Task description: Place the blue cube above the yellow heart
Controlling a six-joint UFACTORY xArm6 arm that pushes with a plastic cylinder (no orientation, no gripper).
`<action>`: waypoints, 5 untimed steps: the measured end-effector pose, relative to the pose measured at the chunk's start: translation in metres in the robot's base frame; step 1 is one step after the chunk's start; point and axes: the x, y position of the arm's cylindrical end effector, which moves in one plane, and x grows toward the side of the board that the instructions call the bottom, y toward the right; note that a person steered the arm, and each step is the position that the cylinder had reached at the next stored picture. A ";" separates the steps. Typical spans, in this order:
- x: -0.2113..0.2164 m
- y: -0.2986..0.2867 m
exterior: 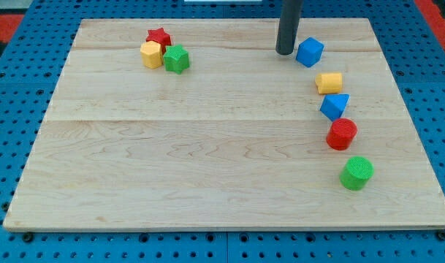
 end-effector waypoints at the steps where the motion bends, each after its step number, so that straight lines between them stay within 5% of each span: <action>1: 0.000 0.007; 5: 0.015 0.032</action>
